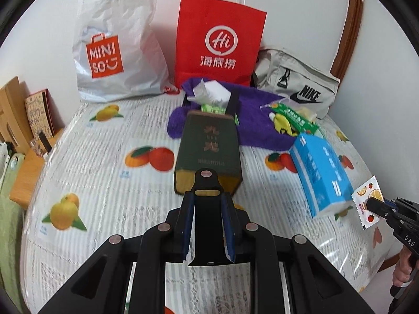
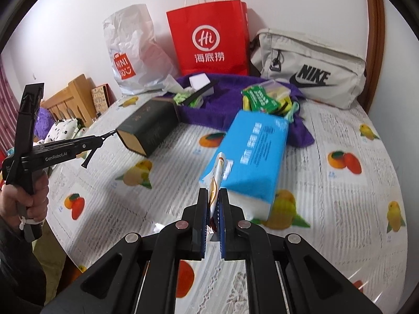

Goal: Organize soft objects
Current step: 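Carry the black strap with the left gripper while the right carries the card to the towel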

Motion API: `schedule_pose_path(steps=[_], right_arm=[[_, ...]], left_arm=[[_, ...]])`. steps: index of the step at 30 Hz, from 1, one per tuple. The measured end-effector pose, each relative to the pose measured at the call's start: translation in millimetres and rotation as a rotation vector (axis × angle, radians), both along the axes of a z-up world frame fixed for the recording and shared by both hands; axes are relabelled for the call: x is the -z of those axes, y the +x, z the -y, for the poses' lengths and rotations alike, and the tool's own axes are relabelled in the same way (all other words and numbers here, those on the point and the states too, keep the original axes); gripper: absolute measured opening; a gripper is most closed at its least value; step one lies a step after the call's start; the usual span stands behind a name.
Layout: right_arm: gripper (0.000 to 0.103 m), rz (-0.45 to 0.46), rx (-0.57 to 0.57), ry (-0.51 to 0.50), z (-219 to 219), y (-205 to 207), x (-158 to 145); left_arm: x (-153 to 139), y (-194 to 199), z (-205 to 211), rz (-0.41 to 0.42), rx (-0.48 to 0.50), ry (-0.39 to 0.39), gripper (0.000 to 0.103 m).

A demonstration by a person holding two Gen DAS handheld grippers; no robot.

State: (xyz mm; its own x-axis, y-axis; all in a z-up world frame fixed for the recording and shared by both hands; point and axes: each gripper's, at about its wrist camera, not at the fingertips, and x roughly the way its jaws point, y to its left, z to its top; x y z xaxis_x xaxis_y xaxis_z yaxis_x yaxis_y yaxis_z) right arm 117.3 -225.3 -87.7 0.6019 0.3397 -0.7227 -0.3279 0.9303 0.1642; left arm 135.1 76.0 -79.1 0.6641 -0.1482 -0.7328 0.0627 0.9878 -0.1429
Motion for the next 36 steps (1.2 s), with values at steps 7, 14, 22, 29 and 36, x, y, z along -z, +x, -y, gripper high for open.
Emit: schedule_pose_path(steps=[7,14,22,29,36], right_arm=[[0.008,0.017,-0.001,-0.008,2,28,-11],[0.008,0.026,0.011,-0.01,1,64,-20],[0.008,0.038,0.016,-0.004,-5,104,-28],[0.008,0.042,0.018,-0.009,-10,135,-31],[0.008,0.047,0.028,-0.017,-11,164,-31]], left_arm=[[-19,25,3,0.026,0.011,0.01,0.02],[-32,58,6,0.032,0.003,0.021,0.02],[-44,97,7,0.041,-0.004,0.029,0.02],[-51,128,6,0.046,-0.006,0.036,0.02],[-48,156,6,0.035,-0.005,0.03,0.02]])
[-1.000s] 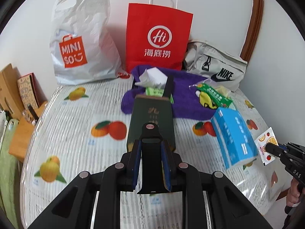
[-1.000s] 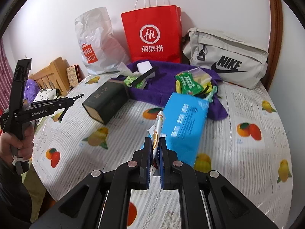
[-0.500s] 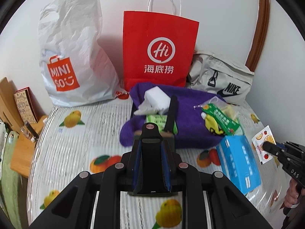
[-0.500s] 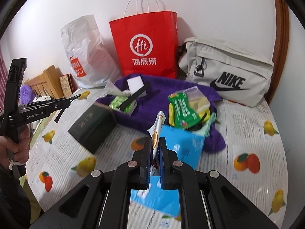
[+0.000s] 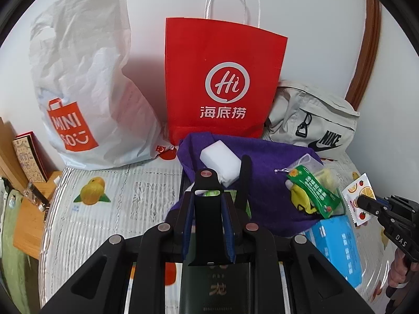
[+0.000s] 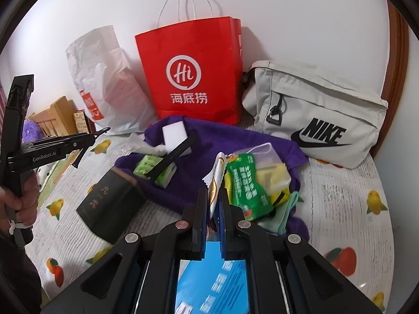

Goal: Organize soft objects
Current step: 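Carry the black strap with the left gripper while the right carries the card to the towel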

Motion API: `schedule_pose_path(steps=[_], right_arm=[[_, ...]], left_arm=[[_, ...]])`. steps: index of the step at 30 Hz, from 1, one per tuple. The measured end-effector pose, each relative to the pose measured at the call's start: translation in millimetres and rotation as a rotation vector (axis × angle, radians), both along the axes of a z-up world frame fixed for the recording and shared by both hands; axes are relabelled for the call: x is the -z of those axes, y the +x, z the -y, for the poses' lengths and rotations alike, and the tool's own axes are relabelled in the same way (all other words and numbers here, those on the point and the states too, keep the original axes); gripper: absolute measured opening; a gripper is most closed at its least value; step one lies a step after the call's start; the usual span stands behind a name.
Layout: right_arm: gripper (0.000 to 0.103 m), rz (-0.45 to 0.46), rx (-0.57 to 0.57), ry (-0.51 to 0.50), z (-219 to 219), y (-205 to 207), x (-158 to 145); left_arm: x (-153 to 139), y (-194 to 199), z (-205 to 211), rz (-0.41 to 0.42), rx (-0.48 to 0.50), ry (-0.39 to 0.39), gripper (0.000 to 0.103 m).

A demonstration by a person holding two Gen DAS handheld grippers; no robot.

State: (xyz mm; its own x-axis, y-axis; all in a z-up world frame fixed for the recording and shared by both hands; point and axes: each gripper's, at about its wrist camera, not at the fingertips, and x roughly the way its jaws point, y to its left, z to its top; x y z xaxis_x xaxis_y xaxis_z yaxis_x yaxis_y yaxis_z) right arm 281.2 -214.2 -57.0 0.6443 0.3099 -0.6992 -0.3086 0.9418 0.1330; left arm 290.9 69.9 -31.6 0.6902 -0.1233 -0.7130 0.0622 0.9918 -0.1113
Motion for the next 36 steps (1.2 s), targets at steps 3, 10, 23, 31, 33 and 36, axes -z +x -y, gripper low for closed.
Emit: schedule_pose_path(steps=[3,10,23,31,33,36], right_arm=[[0.008,-0.01,0.01,-0.008,0,14,3],[0.008,-0.033,0.015,-0.015,2,43,14],[0.008,-0.057,0.01,0.018,2,80,30],[0.008,-0.108,-0.027,0.034,-11,94,48],[0.008,-0.128,-0.047,0.034,-16,98,54],[0.01,-0.151,-0.056,0.015,-21,102,63]], left_arm=[[5,13,0,-0.016,0.002,-0.014,0.02],[13,40,6,-0.039,0.02,-0.026,0.02],[35,83,21,-0.088,0.044,-0.057,0.021],[52,100,26,-0.124,0.052,-0.053,0.021],[55,103,26,-0.134,0.054,-0.056,0.021],[61,106,28,-0.147,0.057,-0.05,0.021]])
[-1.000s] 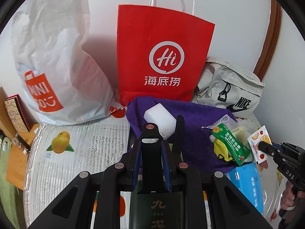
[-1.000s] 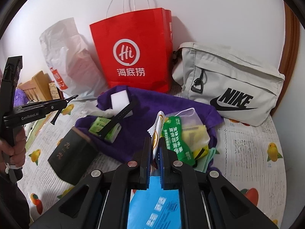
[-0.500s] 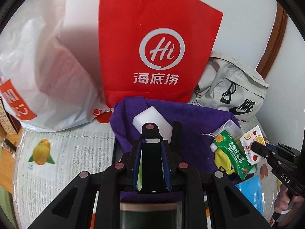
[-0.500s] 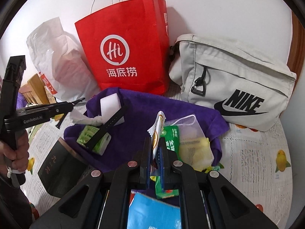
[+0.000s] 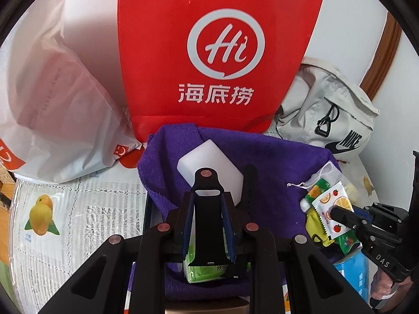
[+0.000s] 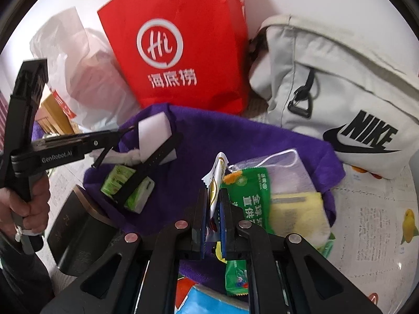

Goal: Organize soft objects
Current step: 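Carry the black strap with the left gripper while the right carries the card to the towel, then release the strap on the towel with the left gripper while the right drops the card there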

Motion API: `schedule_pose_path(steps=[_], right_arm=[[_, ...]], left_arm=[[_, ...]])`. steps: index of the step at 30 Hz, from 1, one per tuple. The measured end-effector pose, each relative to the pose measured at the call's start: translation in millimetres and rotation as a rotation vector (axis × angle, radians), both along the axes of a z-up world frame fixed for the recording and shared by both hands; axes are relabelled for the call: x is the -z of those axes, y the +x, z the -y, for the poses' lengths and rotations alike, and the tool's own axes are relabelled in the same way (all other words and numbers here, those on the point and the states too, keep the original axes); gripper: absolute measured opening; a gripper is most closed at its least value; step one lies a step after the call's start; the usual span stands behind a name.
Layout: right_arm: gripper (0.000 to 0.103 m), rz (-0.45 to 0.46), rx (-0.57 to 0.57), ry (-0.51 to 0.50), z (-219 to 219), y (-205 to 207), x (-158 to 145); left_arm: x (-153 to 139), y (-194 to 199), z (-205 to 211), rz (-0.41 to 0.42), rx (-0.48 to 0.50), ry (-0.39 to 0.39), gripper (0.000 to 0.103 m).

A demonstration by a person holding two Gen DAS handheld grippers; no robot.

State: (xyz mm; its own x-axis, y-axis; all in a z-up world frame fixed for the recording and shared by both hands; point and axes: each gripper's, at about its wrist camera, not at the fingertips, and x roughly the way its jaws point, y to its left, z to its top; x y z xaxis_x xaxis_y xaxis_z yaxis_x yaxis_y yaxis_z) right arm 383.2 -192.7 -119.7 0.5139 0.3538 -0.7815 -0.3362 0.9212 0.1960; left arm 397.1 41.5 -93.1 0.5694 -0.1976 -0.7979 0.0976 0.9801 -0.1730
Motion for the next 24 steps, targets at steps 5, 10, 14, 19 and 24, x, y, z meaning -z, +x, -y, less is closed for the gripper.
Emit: schedule_pose_path(steps=[5,10,14,19,24], right_arm=[[0.011,-0.053,-0.005,-0.014,-3,8,15],[0.011,-0.056,-0.016,-0.026,-5,8,19],[0.016,-0.054,-0.027,-0.028,-7,8,19],[0.033,-0.047,-0.027,-0.012,-8,8,18],[0.039,-0.035,-0.026,-0.011,-8,5,15]], left_arm=[[8,7,4,-0.019,0.009,0.0,0.021],[18,12,6,-0.041,0.025,-0.001,0.021],[25,16,5,-0.063,0.029,-0.008,0.022],[29,19,4,-0.081,0.017,-0.013,0.023],[26,17,3,-0.087,0.015,-0.003,0.026]])
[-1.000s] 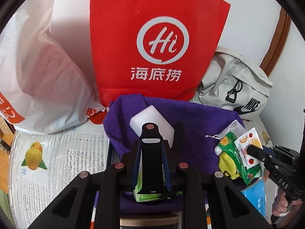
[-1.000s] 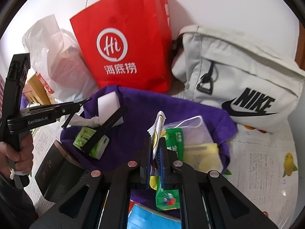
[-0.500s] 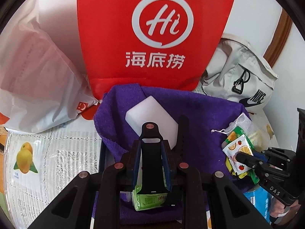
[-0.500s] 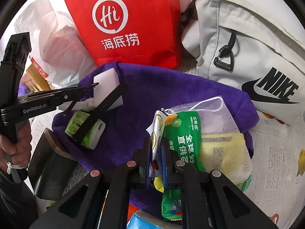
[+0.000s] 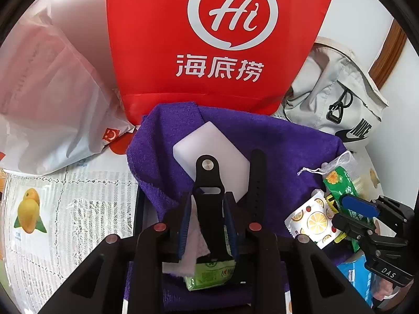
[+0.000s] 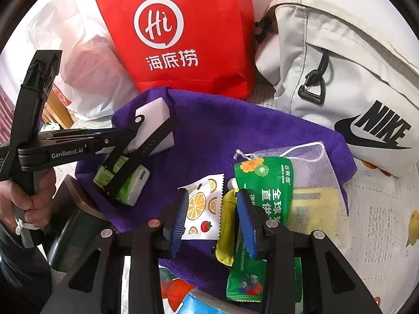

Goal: Organize soft objects
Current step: 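Release the strap on the towel with the left gripper while the right drops the card there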

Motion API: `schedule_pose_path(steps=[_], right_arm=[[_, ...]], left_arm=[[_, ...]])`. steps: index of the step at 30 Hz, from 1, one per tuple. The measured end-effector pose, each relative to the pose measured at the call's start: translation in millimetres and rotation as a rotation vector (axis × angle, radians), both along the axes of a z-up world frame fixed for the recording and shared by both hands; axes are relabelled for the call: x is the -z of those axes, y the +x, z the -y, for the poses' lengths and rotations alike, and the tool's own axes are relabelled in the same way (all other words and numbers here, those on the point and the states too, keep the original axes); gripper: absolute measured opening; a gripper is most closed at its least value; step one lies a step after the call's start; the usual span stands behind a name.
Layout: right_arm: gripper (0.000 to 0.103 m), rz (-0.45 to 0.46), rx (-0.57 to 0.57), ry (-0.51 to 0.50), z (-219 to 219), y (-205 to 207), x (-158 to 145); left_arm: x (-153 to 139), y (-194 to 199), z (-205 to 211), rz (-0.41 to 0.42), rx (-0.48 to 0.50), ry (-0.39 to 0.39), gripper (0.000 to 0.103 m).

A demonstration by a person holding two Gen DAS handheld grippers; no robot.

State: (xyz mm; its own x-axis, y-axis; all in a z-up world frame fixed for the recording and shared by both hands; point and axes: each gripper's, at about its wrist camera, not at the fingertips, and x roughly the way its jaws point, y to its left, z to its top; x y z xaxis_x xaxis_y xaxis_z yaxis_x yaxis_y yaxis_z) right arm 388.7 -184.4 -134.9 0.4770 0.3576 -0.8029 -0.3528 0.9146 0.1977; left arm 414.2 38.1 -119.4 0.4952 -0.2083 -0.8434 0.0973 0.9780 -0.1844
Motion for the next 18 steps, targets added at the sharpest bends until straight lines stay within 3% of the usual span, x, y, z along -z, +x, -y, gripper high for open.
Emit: schedule_pose_path(steps=[3,6,11,13,18], right_arm=[[0.039,0.003,0.003,-0.001,0,-1,-2],[0.04,0.008,0.004,0.007,0,-5,-7],[0.043,0.014,0.012,0.001,0,-19,-18],[0.044,0.013,0.016,-0.001,-1,-28,-23],[0.063,0.033,0.055,-0.002,2,-61,-41]], left_arm=[[-4,-3,-2,-0.004,-0.007,0.008,0.033],[-12,-11,-6,0.005,-0.015,0.01,0.051],[-25,-27,-6,0.02,-0.019,0.036,0.054],[-33,-39,-5,0.034,-0.021,0.052,0.062],[-54,-79,-6,0.075,-0.042,0.076,0.075]])
